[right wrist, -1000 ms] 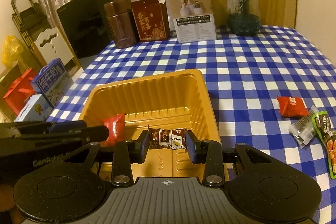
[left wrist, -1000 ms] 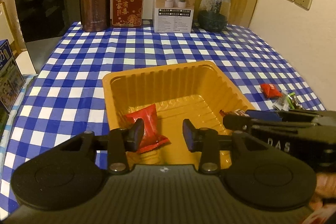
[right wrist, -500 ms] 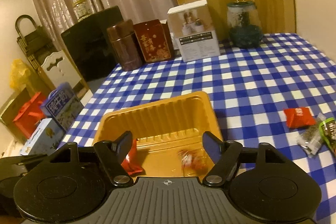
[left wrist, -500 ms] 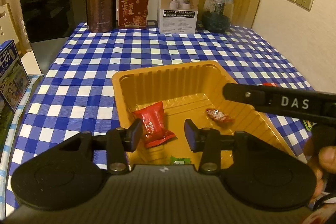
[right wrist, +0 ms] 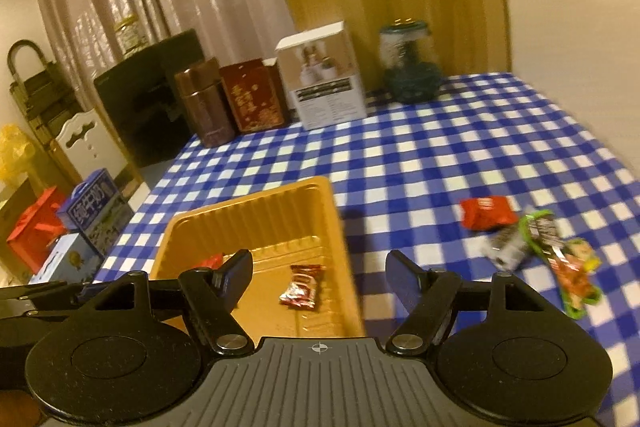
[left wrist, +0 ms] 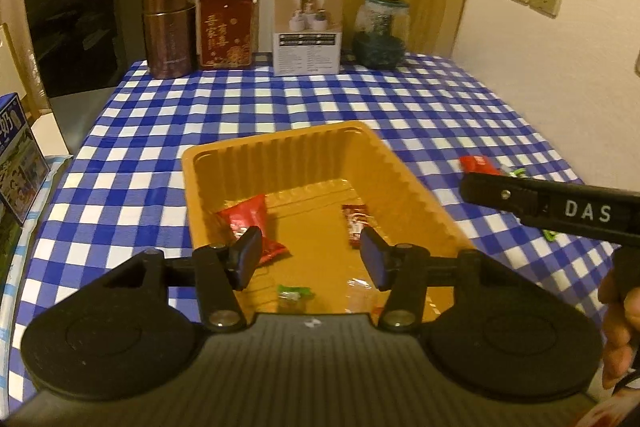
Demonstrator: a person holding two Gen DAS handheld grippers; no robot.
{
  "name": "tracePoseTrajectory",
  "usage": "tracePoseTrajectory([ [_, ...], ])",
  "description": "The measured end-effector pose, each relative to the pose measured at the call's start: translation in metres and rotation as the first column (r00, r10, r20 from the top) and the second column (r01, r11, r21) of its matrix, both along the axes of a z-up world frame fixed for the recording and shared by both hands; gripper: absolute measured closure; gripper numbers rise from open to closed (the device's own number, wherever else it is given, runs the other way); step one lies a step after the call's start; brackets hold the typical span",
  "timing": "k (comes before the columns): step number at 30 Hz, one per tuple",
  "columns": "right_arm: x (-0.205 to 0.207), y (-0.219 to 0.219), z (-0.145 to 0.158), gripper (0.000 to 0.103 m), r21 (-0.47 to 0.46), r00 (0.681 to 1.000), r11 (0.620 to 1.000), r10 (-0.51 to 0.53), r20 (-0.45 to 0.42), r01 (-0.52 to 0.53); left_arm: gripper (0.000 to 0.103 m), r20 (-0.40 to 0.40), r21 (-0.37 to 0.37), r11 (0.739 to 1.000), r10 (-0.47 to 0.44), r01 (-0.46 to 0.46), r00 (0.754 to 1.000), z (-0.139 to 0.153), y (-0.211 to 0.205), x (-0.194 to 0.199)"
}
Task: Organize snacks
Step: 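Move both open tools back to the remaining snacks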
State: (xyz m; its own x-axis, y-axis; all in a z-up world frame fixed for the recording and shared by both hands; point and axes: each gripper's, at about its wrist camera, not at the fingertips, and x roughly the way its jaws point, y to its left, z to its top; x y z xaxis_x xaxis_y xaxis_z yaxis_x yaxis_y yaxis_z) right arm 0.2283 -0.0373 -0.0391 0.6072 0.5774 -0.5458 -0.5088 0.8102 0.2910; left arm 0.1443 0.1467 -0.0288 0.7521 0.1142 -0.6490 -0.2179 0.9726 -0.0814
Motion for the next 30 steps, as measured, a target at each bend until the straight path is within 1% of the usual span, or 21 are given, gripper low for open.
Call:
tracePoseTrajectory([
  [9,-0.034,-0.051,0.013,0.03,-0.01,0.997,0.997,-0.072,0.008,0.072,0.048,0.011,-0.021,0.999,-0.039,0.039,0.999,0.01,-0.039,-0.015],
  [11,-0.042,-0.06,0.015,0.03,-0.016,0.997,0.997,-0.081,0.011,0.081,0.041,0.017,-0.025,0.999,-0.04,0.04,0.999,0.012,-0.048,-0.018],
  [17,-0.06,-0.085,0.016,0.03,-0.025,0.993,0.993,-0.114,0.009,0.114,0.039,0.017,-0.029,0.997,-0.069,0.07,0.997,0.013,-0.075,-0.025],
  [22,-0.072,-0.111,0.015,0.03,-0.025,0.987,0.986,-0.164,0.001,0.164,0.036,0.024,-0.025,0.994,-0.102,0.103,0.994,0.014,-0.097,-0.03],
  [25,-0.076,-0.128,0.014,0.03,-0.024,0.98,0.98,-0.198,-0.003,0.198,0.026,0.025,-0.02,0.991,-0.129,0.129,0.991,0.013,-0.112,-0.03],
  [30,-0.08,-0.154,0.011,0.03,-0.029,0.967,0.967,-0.255,-0.013,0.254,0.023,0.022,-0.018,0.983,-0.182,0.183,0.983,0.012,-0.135,-0.028],
])
